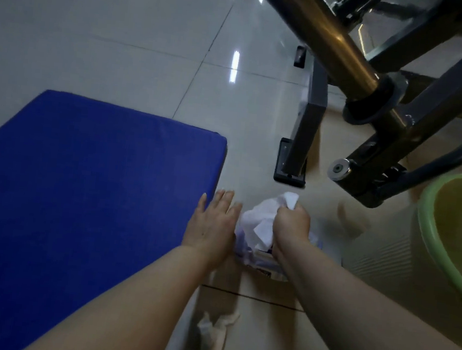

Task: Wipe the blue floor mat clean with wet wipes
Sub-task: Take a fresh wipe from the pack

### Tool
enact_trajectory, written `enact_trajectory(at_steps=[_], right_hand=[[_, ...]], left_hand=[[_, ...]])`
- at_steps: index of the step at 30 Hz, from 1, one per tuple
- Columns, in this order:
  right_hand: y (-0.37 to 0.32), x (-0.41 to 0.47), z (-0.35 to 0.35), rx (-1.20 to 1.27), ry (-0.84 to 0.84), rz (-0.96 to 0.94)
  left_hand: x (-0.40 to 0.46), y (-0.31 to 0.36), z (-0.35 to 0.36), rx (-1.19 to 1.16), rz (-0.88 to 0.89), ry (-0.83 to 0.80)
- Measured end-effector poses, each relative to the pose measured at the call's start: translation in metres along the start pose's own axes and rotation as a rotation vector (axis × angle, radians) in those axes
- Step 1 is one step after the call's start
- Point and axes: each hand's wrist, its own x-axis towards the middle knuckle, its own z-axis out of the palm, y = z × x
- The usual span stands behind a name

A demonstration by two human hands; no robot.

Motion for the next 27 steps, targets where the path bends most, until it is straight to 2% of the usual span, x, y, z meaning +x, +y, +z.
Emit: enact_trajectory(at_steps=[4,11,21,25,27], right_hand=[[-0.039,-0.055,0.016,-0.074,-0.061,-0.013],[-0.107,-0.154,0.009,-0.383,-0.141,-0.35],[-0.167,-0.351,0.023,-0.572,-0.434,-0.314],[-0.176,-0.452,0.046,-0.574,-0.566,-0.287],[-0.166,-0.5,0.054,-0.628,-0.633,-0.397]], left_hand=[[-0.041,-0.017,-0.043,-0.063,-0.041,0.036],[-0.113,-0.04,-0.141,-0.105,-0.181,0.064],[-0.311,-0.059,-0.274,-0.289,-0.542,0.009],[-0.4,-0.082,-0.311,-0.302,-0.698,0.098],[-0.447,-0.09,-0.319,-0.32,-0.77,0.158]])
